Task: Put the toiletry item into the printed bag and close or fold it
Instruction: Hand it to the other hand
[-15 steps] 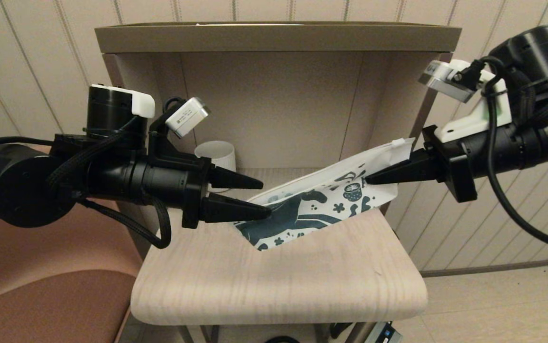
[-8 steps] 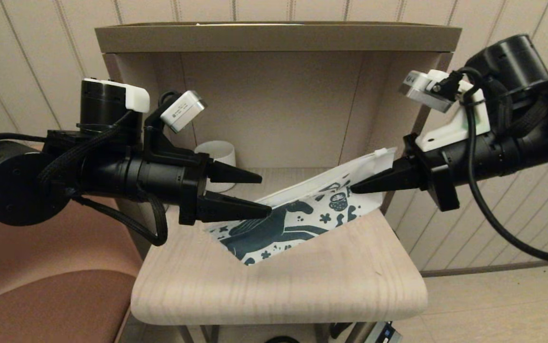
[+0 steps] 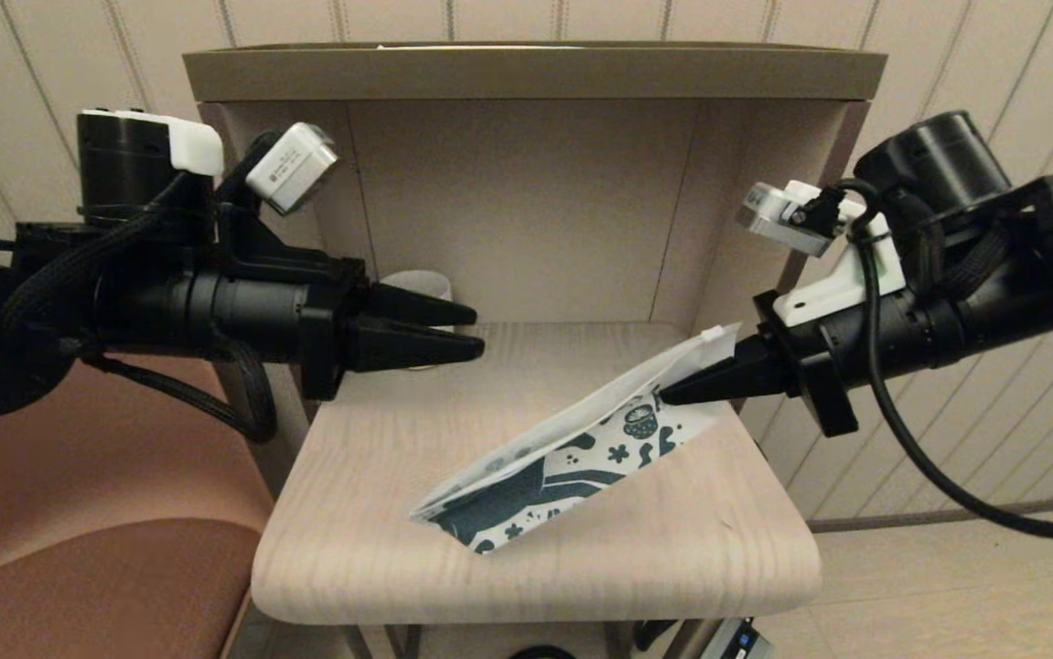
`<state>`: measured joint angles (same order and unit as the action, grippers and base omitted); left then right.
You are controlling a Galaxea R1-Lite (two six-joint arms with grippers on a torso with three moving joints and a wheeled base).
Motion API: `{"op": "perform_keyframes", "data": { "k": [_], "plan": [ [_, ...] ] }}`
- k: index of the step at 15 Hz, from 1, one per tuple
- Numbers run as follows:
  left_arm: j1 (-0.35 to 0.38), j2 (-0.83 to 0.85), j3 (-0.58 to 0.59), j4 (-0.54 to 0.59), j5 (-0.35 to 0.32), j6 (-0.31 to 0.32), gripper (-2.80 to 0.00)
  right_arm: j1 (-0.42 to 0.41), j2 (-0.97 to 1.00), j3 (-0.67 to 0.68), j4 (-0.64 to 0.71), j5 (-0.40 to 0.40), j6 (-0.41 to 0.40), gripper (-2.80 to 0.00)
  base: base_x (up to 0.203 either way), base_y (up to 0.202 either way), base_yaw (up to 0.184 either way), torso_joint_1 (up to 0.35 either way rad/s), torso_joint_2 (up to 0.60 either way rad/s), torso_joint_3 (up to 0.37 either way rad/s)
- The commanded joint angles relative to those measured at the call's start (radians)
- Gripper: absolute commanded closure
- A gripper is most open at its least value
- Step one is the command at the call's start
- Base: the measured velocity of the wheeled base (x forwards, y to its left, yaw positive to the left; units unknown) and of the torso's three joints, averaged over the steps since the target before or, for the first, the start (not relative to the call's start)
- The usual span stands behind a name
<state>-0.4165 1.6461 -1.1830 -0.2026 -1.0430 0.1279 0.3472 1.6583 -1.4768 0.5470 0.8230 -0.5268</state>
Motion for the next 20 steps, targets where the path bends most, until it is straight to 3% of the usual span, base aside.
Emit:
{"op": "perform_keyframes", "data": {
  "k": [1,8,13,14,20],
  "plan": [
    [0.007,-0.017,0.0,-0.001,-0.006,0.001,0.0,-0.003,-0.003,0.05,-0.043,0.007,-0.003,0.0,0.0,0.0,0.0,0.0,0.0,0.0],
    [0.005,-0.002,-0.001,0.0,-0.008,0.001,0.0,0.006,0.0,0.04,-0.056,0.011,0.005,0.0,0.0,0.0,0.0,0.0,0.0,0.0],
    [-0.002,0.004,-0.001,0.003,-0.008,0.001,0.0,0.082,0.038,-0.019,-0.054,0.01,0.029,0.0,0.0,0.0,0.0,0.0,0.0,0.0],
    [-0.008,0.004,0.005,0.002,-0.006,0.002,-2.8,0.088,0.047,-0.035,-0.051,0.009,0.031,0.0,0.0,0.0,0.0,0.0,0.0,0.0],
    [-0.024,0.004,-0.01,0.002,-0.002,-0.014,-2.8,0.155,0.091,-0.072,-0.052,0.008,0.081,0.0,0.0,0.0,0.0,0.0,0.0,0.0]
  ]
}}
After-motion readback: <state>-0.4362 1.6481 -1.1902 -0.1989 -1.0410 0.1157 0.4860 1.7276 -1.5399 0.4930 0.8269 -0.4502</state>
